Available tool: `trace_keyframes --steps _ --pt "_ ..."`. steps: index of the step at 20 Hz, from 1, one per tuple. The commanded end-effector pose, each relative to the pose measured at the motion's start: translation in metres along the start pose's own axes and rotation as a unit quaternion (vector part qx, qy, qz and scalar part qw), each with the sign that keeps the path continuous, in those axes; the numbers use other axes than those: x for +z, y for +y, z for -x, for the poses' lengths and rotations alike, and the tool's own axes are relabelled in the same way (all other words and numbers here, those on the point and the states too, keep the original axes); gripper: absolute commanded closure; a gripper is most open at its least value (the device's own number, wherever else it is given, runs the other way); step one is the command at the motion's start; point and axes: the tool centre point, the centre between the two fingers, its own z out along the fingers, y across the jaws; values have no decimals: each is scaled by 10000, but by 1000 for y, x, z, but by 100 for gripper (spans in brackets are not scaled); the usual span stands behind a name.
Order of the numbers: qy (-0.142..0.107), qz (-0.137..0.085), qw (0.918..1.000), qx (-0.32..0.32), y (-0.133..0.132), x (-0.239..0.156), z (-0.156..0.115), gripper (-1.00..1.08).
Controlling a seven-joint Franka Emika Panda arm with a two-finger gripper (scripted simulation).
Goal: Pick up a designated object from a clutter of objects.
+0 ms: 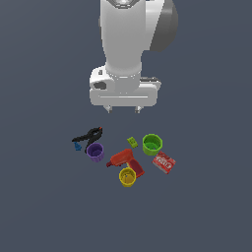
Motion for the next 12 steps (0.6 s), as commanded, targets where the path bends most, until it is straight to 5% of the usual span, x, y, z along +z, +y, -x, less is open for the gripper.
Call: trace_keyframes --steps 1,12 --pt "0 0 10000 0 0 0 0 -92" --pt "-29 84 9995 -308 -6 -3 1 -92"
